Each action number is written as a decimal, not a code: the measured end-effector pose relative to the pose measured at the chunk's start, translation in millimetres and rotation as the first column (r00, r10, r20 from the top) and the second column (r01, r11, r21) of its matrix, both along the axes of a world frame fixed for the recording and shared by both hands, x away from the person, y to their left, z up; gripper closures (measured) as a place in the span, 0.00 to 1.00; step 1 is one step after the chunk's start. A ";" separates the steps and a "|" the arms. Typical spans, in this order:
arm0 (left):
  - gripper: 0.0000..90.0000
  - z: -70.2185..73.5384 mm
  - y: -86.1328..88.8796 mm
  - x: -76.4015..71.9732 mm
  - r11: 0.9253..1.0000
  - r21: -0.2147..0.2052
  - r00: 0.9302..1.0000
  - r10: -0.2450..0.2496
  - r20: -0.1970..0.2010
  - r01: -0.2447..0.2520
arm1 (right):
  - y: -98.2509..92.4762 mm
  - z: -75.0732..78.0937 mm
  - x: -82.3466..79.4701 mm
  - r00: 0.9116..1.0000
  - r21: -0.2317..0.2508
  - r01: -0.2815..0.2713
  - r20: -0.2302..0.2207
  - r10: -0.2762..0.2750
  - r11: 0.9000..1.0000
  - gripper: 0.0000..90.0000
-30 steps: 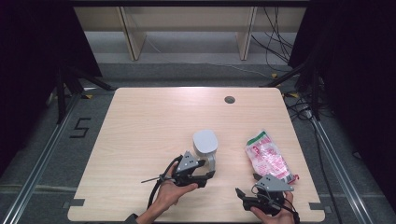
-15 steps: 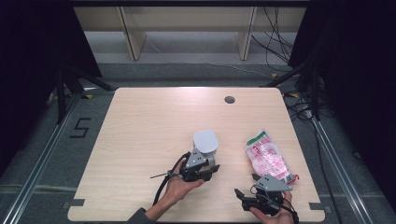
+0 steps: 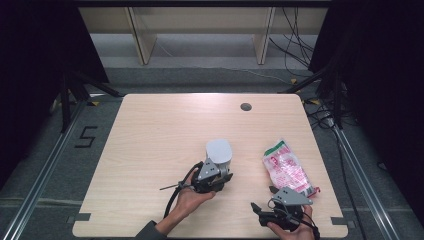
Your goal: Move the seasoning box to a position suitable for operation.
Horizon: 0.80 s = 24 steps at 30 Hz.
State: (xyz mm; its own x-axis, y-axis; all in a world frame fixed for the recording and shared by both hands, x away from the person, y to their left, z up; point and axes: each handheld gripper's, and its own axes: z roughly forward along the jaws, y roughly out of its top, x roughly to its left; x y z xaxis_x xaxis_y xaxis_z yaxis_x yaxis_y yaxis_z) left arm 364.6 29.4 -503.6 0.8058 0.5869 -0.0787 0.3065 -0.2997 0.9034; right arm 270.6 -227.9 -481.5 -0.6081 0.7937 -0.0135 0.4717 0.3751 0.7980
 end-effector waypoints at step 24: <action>0.76 -0.1 63.8 -6.3 0.994 0.033 0.994 0.100 0.036 -0.102 | 1.3 -0.6 0.9 1.000 -0.005 -0.020 0.011 0.020 1.000 0.22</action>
State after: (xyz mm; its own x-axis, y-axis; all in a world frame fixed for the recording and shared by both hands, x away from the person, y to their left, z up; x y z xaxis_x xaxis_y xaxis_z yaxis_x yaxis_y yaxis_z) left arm 358.3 93.3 -503.7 0.7442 0.6673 -0.0303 0.3062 -0.3005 0.9033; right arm 271.5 -226.6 -482.1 -0.6234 0.7815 -0.0240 0.4556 0.3880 0.8012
